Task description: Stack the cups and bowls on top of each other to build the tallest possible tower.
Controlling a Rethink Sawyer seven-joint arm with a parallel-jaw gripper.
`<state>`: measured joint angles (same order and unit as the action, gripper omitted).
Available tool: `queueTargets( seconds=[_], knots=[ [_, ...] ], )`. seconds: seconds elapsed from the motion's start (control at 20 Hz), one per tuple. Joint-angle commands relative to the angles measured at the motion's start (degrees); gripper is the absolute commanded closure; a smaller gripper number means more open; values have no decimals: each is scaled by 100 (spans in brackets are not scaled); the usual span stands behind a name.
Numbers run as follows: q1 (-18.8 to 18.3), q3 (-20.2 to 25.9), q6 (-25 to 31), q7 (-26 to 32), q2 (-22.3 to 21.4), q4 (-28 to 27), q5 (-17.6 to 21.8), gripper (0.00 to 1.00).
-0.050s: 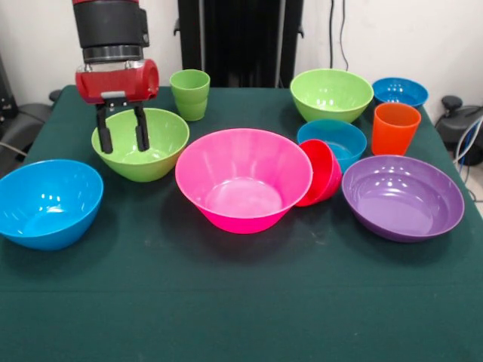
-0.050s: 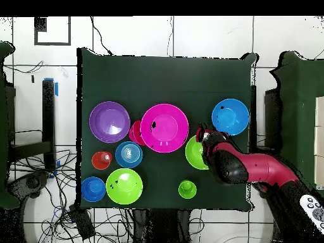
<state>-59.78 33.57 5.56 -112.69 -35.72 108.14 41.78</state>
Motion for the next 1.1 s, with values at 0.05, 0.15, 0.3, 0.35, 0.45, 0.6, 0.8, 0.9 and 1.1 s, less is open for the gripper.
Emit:
queueTargets(
  seconds=[0.05, 0.15, 0.3, 0.35, 0.45, 0.6, 0.8, 0.9, 1.1],
  knots=[
    [331, -193, -268, -363, 435, -297, 135, 0],
    [350, -163, -270, -378, 466, -299, 99, 0],
    [361, -86, -245, -398, 461, -243, 29, 0],
    [400, -51, -238, -466, 450, -172, -52, 0],
    [380, -6, -228, -465, 451, -127, -89, 0],
    [333, 81, -193, -435, 505, -107, -135, 0],
    [447, 7, -343, -545, 587, -122, -162, 0],
    [497, -20, -415, -597, 633, -141, -175, 0],
    [568, -89, -574, -654, 745, -188, -162, 0]
  ],
)
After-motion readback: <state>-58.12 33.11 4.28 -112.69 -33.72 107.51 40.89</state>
